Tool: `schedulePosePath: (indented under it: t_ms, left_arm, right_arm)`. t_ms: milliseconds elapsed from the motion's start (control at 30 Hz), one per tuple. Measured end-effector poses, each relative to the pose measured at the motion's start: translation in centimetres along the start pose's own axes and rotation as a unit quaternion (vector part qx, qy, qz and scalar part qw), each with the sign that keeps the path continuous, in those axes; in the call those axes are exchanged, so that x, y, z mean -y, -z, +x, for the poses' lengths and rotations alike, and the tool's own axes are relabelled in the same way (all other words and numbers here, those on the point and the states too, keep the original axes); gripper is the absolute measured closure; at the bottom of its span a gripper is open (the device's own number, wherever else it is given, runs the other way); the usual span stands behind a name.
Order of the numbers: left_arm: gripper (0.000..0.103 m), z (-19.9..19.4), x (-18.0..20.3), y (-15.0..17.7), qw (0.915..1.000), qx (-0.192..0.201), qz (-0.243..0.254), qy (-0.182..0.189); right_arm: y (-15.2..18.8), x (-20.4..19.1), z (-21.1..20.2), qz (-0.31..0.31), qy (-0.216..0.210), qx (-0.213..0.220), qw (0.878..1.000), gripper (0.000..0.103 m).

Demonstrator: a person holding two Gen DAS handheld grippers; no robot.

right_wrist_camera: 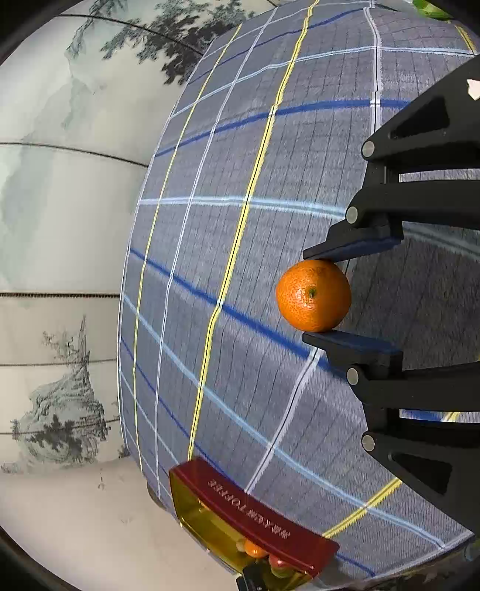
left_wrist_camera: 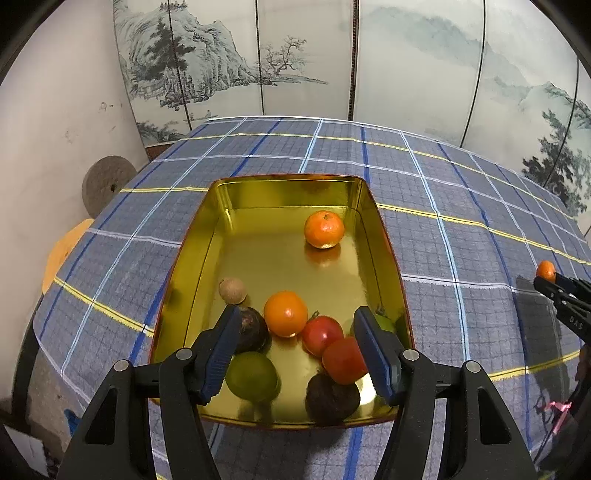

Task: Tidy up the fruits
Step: 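Carry the tangerine into the tin with the right tool and release it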

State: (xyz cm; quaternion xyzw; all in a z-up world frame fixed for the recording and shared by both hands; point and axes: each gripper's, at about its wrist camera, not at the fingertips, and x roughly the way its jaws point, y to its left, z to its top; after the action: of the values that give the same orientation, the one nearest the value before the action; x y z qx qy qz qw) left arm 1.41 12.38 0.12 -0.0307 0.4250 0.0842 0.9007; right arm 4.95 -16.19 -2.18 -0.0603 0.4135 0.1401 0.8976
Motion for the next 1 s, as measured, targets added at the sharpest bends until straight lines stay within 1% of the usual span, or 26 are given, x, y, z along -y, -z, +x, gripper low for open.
schedulePosePath:
  t_ms: [200, 467, 733, 1000]
  left_arm:
    - [0.039, -0.5, -0.5, 0.2, 0.9999, 0.002, -0.011, -0.003]
    - [0.039, -1.0, -2.0, 0.5, 0.9993, 0.003, -0.035, -0.016]
    - [0.039, -1.3, -3.3, 1.2, 0.9983, -0.001, -0.052, -0.026]
    - [0.039, -1.8, -3.6, 1.4, 0.9978, 0.0, -0.058, -0.032]
  right_arm:
    - [-0.6, -2.0, -0.3, -0.012, -0.022, 0.004, 1.0, 0.07]
    - [-1.7, -5.4, -1.1, -0.035, -0.055, 0.019, 0.998, 0.07]
    - [-2.6, -9.1, -2.0, -0.066, -0.088, 0.028, 0.994, 0.07]
    - [-3.3, -12.0, -2.3, -0.085, -0.117, 0.035, 0.989, 0.07]
